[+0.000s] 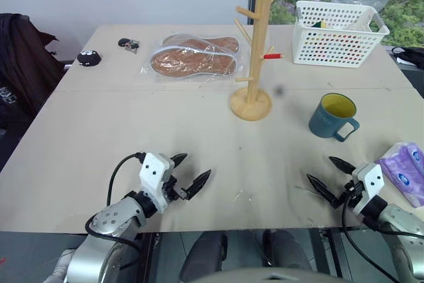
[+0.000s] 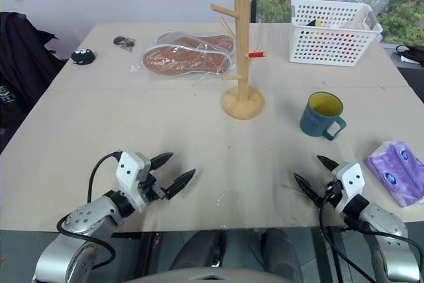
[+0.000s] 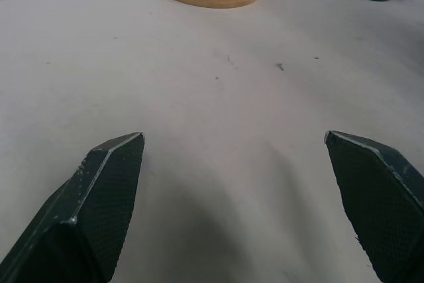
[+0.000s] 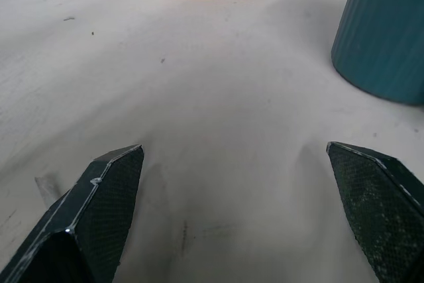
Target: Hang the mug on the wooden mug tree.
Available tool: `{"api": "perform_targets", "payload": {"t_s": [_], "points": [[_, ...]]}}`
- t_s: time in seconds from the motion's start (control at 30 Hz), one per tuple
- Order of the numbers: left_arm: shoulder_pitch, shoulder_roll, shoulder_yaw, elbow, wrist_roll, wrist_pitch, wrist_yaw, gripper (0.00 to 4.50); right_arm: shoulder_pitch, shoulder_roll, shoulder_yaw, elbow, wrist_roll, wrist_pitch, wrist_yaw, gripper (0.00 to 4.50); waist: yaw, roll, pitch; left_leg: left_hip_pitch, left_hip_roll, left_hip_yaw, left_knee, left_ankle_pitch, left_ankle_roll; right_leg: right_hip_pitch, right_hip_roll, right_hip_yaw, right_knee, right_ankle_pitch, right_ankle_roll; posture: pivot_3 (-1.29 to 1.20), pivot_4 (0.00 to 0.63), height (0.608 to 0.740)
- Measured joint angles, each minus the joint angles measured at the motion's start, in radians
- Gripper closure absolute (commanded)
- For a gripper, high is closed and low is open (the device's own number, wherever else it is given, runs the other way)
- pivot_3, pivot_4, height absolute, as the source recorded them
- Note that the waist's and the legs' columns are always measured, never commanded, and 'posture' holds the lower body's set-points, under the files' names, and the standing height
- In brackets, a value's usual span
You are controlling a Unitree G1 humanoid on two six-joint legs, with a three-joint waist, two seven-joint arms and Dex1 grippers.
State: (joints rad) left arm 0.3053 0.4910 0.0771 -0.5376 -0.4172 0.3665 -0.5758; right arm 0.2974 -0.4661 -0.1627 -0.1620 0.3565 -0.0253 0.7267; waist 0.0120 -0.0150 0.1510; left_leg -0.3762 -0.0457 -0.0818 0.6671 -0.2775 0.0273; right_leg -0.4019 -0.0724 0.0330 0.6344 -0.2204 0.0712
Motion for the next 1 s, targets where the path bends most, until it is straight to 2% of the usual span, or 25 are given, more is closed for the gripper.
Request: {"api": "perform_targets", "payload": {"t_s": [0.2, 0.43, 0.63, 0.83, 1.0], "points": [[-0.054, 0.029, -0.003, 0.001, -0.008, 0.004, -0.047, 0.00, 0.004, 0.037, -0.001, -0.015, -0.061, -0.003, -0.098, 0.03, 0.001, 0.001, 0.000, 0.000, 0.000, -0.001, 0.000, 0.000, 0.000, 0.000, 0.000, -0.001, 0.000, 0.000, 0.000, 0.00, 0.150, 0.740], [-0.252, 0.126, -0.042, 0.001, -0.070, 0.065, -0.175, 0.00, -0.028, 0.160, -0.017, -0.110, -0.148, 0.070, -0.353, 0.03, 0.000, 0.003, 0.000, -0.001, -0.001, -0.002, 0.000, 0.000, -0.001, 0.000, 0.000, -0.002, 0.000, 0.000, 0.000, 0.00, 0.150, 0.740], [-0.475, 0.196, -0.079, 0.020, -0.186, 0.137, -0.355, 0.00, -0.058, 0.296, -0.043, -0.220, -0.251, 0.168, -0.610, 0.03, -0.002, 0.005, 0.001, -0.003, -0.002, -0.002, -0.001, 0.003, -0.005, -0.002, 0.000, -0.003, 0.000, 0.002, 0.003, 0.00, 0.150, 0.740], [-0.576, 0.207, -0.105, 0.048, -0.215, 0.177, -0.425, 0.00, -0.091, 0.342, -0.053, -0.233, -0.333, 0.210, -0.734, 0.03, -0.020, 0.005, 0.001, -0.003, -0.002, -0.003, -0.002, 0.003, -0.005, -0.003, 0.001, -0.003, 0.000, 0.002, 0.003, 0.00, 0.150, 0.740], [-0.603, 0.193, -0.128, 0.048, -0.217, 0.199, -0.427, 0.00, -0.130, 0.356, -0.055, -0.221, -0.358, 0.219, -0.778, 0.03, -0.029, 0.005, 0.001, -0.002, -0.002, -0.002, -0.002, 0.002, -0.004, -0.003, 0.001, -0.002, 0.000, 0.002, 0.004, 0.00, 0.150, 0.740]]}}
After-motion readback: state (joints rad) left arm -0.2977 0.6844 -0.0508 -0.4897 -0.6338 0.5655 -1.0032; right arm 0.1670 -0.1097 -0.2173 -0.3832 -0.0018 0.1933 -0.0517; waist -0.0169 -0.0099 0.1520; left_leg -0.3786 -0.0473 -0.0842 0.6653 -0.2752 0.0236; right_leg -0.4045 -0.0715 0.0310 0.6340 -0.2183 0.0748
